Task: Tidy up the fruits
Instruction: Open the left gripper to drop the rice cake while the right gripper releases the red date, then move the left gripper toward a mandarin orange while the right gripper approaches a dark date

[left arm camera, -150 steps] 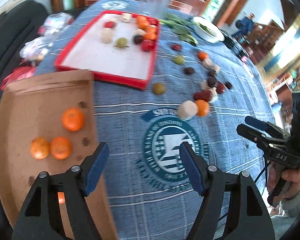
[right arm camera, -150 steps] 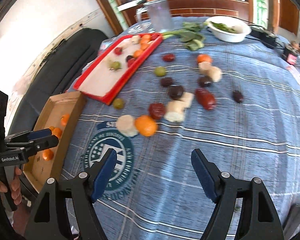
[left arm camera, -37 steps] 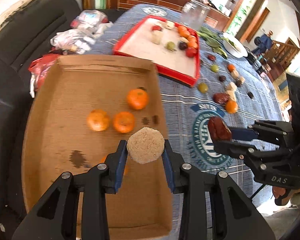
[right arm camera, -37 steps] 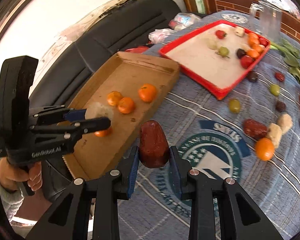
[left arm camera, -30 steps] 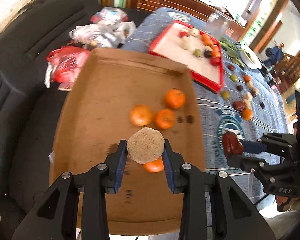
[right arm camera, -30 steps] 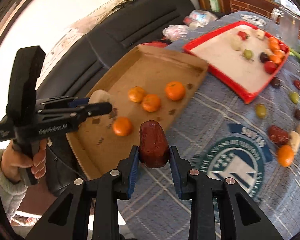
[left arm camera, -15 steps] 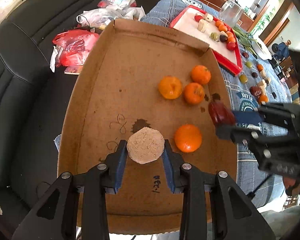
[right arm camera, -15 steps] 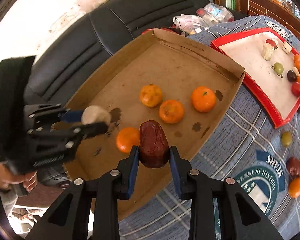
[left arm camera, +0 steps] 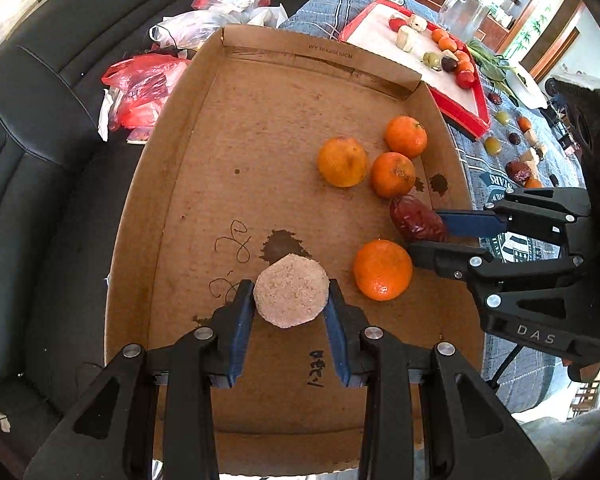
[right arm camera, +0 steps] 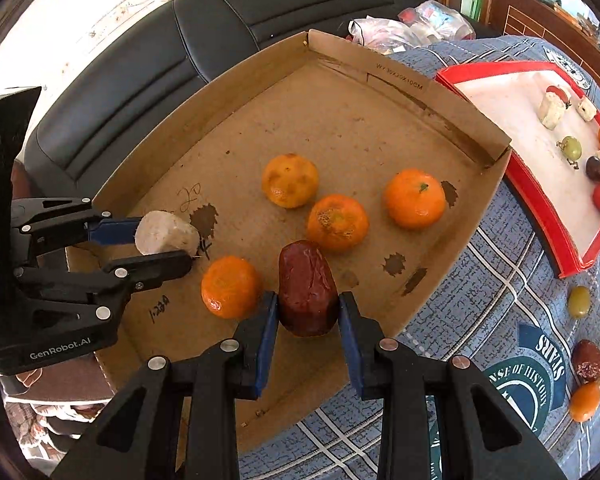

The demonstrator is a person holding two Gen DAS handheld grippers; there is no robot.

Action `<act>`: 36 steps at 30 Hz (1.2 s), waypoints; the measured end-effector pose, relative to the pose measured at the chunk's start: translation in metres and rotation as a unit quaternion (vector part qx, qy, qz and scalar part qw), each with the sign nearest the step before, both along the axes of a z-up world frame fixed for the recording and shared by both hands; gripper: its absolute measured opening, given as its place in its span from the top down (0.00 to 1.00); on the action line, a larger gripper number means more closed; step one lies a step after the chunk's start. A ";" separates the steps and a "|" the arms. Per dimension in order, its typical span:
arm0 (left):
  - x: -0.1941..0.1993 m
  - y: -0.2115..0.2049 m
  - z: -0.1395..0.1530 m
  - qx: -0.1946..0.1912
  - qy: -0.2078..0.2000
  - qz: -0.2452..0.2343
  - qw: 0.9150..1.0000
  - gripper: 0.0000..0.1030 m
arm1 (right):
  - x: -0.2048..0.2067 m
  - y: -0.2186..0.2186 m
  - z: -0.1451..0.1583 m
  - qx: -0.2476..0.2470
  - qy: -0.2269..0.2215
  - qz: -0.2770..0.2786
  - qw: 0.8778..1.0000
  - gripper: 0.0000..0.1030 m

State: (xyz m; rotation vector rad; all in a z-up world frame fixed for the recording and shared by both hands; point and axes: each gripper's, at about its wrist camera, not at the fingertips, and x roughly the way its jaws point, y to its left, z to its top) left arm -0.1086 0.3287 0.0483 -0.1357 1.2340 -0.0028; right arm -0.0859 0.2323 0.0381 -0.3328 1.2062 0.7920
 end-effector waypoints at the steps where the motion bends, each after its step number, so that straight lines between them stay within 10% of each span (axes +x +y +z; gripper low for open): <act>1: 0.001 0.000 0.000 0.001 0.001 0.000 1.000 0.69 | 0.000 0.000 -0.001 0.001 0.002 -0.001 1.000 0.70; 36: 0.002 -0.027 0.030 0.019 -0.007 0.013 1.000 0.32 | -0.005 -0.088 0.053 0.077 -0.021 -0.102 0.992 0.34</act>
